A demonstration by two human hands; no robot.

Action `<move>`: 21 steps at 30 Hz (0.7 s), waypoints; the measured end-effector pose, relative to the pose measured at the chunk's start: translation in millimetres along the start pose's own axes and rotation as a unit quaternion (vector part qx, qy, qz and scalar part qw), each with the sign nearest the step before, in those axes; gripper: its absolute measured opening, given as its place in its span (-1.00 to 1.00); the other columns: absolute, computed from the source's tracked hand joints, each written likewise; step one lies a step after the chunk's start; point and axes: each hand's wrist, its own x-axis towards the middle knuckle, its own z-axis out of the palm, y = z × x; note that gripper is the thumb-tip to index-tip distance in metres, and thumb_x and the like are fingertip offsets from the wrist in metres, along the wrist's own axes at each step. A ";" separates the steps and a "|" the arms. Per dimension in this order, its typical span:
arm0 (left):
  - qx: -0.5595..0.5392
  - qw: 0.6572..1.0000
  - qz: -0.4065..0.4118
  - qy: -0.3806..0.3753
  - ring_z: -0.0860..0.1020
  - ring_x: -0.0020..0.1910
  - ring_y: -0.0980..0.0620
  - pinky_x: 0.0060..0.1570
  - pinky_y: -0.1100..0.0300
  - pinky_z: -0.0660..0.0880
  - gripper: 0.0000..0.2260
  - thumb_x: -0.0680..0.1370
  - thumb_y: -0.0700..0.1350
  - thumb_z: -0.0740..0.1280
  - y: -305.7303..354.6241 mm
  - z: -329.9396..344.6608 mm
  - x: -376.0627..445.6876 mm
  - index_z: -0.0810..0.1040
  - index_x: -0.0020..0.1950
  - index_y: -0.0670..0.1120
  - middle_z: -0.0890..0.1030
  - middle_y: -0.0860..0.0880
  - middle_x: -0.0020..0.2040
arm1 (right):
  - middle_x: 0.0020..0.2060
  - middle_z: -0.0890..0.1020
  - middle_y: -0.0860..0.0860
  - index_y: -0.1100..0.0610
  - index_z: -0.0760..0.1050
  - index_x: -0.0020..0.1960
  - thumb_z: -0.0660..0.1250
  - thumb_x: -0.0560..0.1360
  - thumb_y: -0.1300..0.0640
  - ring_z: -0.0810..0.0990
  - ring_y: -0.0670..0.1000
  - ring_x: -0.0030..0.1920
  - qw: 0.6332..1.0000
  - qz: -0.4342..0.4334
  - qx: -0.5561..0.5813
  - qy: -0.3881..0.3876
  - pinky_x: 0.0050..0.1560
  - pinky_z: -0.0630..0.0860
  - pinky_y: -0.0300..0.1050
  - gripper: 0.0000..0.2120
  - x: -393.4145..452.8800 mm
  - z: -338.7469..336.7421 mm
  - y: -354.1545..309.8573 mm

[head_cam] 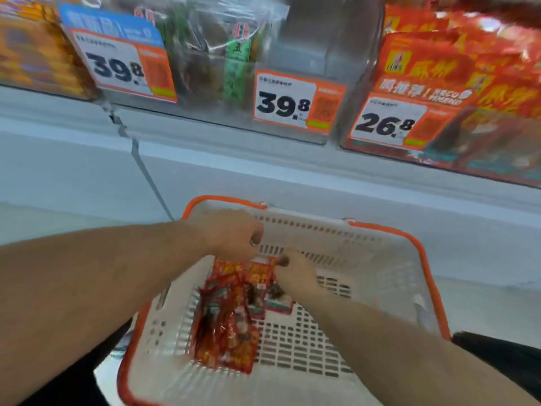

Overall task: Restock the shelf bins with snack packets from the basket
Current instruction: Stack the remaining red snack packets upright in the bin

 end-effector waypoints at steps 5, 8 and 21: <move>0.009 1.000 -0.014 -0.020 0.48 0.02 0.07 -0.01 0.20 0.39 -0.77 0.57 0.10 0.24 -17.0 19.3 2.1 0.53 0.18 0.12 0.57 0.11 0.13 | -0.17 0.63 0.00 0.06 0.55 -0.07 0.30 0.55 0.06 0.59 0.01 -0.17 0.988 0.077 0.047 -0.128 -0.22 0.51 -0.16 -0.91 5.8 82.6 16.4; -0.005 0.999 -0.018 -0.028 0.40 -0.03 0.08 -0.04 0.21 0.31 -0.82 0.56 0.07 0.24 -23.0 22.3 1.4 0.53 0.14 0.12 0.56 0.09 0.12 | -0.15 0.59 -0.01 0.02 0.49 -0.06 0.34 0.51 0.01 0.56 0.02 -0.16 0.986 0.084 0.048 -0.136 -0.13 0.53 -0.11 -0.90 10.9 107.8 26.0; -0.022 0.993 -0.047 -0.107 0.50 0.07 0.05 0.04 0.18 0.47 -0.73 0.58 0.03 0.24 -7.4 -2.5 -2.9 0.52 0.26 0.06 0.56 0.04 0.19 | -0.05 0.64 0.07 0.07 0.52 0.13 0.23 0.55 0.19 0.61 0.09 -0.12 0.993 0.084 -0.023 -0.079 -0.21 0.57 -0.08 -0.82 9.8 33.2 30.1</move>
